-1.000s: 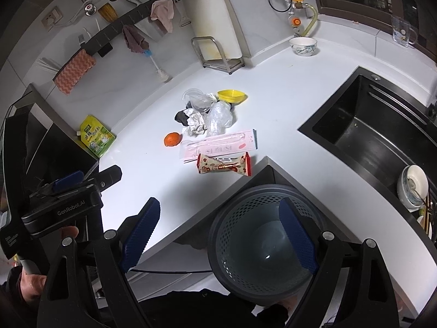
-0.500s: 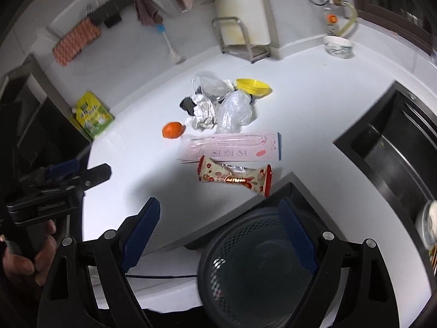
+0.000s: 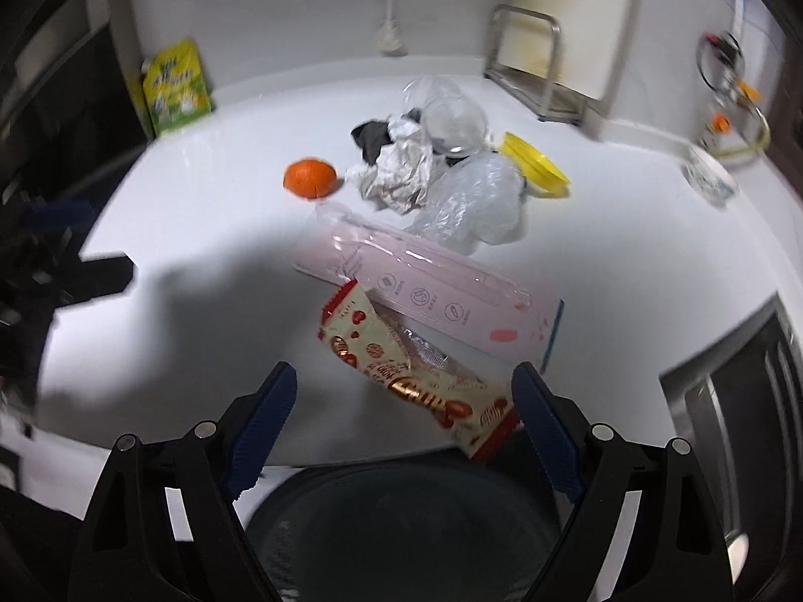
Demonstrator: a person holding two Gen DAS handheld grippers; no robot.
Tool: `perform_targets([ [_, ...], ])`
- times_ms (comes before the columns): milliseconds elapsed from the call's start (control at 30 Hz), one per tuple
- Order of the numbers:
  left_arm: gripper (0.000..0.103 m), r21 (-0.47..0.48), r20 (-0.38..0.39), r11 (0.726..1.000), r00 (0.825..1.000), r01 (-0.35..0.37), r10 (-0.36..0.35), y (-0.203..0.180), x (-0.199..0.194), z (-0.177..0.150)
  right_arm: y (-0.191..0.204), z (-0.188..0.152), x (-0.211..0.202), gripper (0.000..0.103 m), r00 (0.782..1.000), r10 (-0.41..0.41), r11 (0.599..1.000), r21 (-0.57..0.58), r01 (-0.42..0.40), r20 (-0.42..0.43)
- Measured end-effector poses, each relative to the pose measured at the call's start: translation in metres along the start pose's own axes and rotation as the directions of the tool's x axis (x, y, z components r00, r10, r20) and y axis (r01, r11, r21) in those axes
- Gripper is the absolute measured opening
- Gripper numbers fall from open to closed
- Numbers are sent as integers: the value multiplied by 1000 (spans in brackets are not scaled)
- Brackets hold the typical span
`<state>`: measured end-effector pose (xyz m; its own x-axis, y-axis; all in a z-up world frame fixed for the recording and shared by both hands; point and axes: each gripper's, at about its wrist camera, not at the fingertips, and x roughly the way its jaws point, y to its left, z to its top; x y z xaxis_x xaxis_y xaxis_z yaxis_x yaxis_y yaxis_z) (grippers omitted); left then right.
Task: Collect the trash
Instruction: 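Reach the right gripper to the red-and-white snack wrapper and grasp it, then lift the snack wrapper with the right gripper while the left gripper reaches the pink plastic sleeve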
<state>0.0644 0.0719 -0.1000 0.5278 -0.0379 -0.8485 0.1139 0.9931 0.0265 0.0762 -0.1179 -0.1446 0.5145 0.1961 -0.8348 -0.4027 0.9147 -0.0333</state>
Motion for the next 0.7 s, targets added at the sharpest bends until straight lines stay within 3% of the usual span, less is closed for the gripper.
perform_targets([
  [167, 97, -2, -2, 1000, 1000, 8, -8, 0, 4, 0, 6, 1, 17, 83, 999, -53, 993, -106, 53, 1],
  [500, 97, 16, 15, 1000, 1000, 27, -27, -3, 9, 5, 19, -1, 31, 23, 998, -44, 983, -179, 37, -33],
  [700, 97, 51, 35, 997, 997, 65, -67, -10, 12, 14, 14, -2, 12, 16, 999, 41, 998, -56, -42, -12],
])
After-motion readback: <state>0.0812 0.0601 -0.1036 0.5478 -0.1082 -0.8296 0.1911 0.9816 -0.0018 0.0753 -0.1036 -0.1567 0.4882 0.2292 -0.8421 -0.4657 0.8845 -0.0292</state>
